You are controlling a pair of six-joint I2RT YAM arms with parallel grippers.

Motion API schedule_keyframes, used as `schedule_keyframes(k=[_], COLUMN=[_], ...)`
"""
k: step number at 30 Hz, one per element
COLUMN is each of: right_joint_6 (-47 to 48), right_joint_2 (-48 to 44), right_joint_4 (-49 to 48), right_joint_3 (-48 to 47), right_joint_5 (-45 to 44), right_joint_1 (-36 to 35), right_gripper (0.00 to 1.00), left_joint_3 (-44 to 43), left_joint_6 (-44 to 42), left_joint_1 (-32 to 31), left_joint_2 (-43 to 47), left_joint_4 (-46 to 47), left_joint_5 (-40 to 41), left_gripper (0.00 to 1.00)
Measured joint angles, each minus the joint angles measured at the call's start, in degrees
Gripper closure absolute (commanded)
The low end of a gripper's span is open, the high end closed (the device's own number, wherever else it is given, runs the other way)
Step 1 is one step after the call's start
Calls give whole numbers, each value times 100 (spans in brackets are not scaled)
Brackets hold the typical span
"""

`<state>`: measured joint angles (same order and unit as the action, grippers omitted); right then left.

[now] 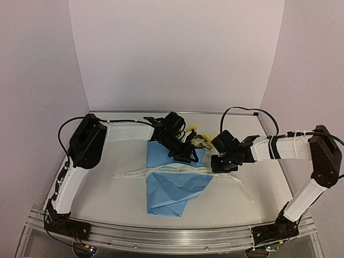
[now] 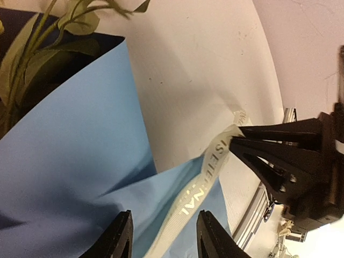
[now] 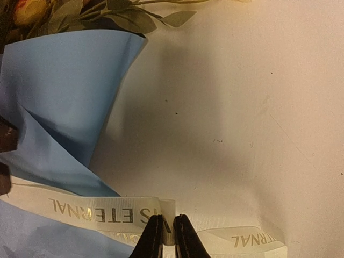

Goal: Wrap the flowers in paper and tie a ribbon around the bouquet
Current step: Adjust the ribbon on the folded bouquet.

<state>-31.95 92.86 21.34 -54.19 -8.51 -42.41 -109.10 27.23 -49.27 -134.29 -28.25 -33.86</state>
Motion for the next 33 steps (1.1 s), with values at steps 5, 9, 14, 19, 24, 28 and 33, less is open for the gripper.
schedule_keyframes(k=[5, 9, 14, 19, 24, 28, 33], right_joint_6=[-8, -11, -28, -19, -59, -199, -645], right_joint_2=[0, 0, -23, -42, -39, -59, -392], right_joint_4=[61, 101, 215, 275, 393, 427, 518], right_joint_3=[20, 129, 265, 280, 94, -190, -272], right_joint_5=[8, 59, 223, 482, 491, 360, 131], right_joint_1=[0, 0, -14, -61, -108, -109, -109], right_gripper=[90, 90, 90, 80, 67, 57, 46], left_joint_3=[-157, -192, -192, -192, -147, 297, 1247], left_joint_6=[248, 438, 590, 671, 720, 714, 853], left_joint_1=[87, 217, 294, 310, 308, 326, 504], left_joint_2=[-503, -532, -532, -532, -495, -48, 1149], left_joint_4=[-37, 9, 87, 175, 285, 444, 815], left_joint_5=[201, 335, 455, 501, 565, 844, 1300], left_gripper=[58, 58, 58, 57, 48, 45, 44])
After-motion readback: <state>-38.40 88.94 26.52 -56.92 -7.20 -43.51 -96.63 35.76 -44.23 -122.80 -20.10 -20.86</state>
